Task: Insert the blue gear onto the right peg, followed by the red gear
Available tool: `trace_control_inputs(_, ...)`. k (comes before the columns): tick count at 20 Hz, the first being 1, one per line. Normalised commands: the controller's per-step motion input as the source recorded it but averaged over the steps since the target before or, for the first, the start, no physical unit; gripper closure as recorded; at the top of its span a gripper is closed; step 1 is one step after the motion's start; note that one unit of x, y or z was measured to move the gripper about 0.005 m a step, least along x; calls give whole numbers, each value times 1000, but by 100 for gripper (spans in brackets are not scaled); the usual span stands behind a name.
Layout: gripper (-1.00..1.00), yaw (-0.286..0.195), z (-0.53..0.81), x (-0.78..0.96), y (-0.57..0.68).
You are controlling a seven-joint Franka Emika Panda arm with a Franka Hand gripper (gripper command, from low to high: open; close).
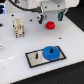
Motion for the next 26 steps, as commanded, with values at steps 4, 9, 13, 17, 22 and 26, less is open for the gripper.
trace_control_inputs(4,-100,0,-345,-188,176)
trace_control_inputs(9,-100,0,-350,-314,60)
trace_control_inputs(13,-100,0,-264,-270,56)
trace_control_inputs(17,100,0,-186,-273,83)
trace_control_inputs(22,100,0,-82,-147,56)
trace_control_inputs(26,100,0,-76,-188,81)
